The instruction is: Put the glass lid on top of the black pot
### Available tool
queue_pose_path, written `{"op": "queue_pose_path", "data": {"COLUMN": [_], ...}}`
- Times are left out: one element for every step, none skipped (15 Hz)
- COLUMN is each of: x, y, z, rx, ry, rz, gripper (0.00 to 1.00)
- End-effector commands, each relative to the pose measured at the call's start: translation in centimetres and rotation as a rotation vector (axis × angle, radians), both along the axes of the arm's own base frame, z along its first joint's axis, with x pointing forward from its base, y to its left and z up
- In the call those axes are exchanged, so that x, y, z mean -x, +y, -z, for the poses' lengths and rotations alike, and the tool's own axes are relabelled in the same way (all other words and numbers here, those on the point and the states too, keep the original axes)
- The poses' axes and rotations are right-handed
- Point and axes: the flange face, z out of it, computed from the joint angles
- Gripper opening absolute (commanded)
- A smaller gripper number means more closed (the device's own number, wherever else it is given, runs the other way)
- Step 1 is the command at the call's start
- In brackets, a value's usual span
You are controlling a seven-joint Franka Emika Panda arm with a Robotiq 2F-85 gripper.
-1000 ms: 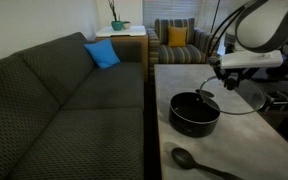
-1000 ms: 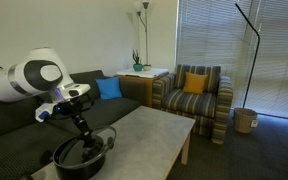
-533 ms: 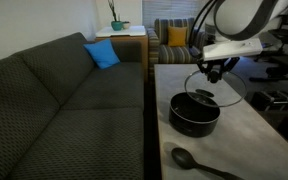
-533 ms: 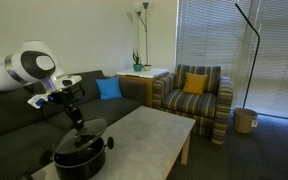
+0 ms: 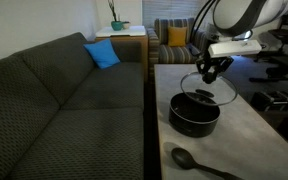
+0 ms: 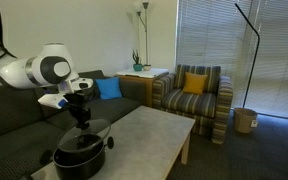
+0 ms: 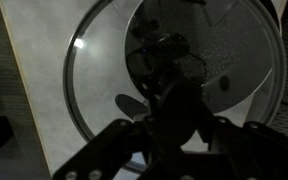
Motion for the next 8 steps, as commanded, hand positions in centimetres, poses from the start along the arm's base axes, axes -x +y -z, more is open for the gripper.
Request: {"op": "queue_pose_path", "data": {"x": [-1.3, -1.3, -1.4, -1.4, -1.4, -1.4, -1.5, -1.5], "y": [-0.6, -0.4, -0.1, 0.1, 0.4, 0.7, 1.0, 1.4], "z": [1.8, 2.7, 3.7, 4.4, 5.3, 6.0, 6.9, 7.3], "rx": [-0.041, -0.036, -0.023, -0.014, -0.011, -0.010, -0.006, -0.002], "ry": [0.037, 0.046, 0.047, 0.049, 0.056, 0.063, 0.068, 0.074], "rz": [-0.043, -0.051, -0.050, -0.048, -0.052, -0.056, -0.059, -0.063], "gripper": [0.14, 0.14, 0.14, 0.14, 0.14, 0.14, 0.14, 0.14]}}
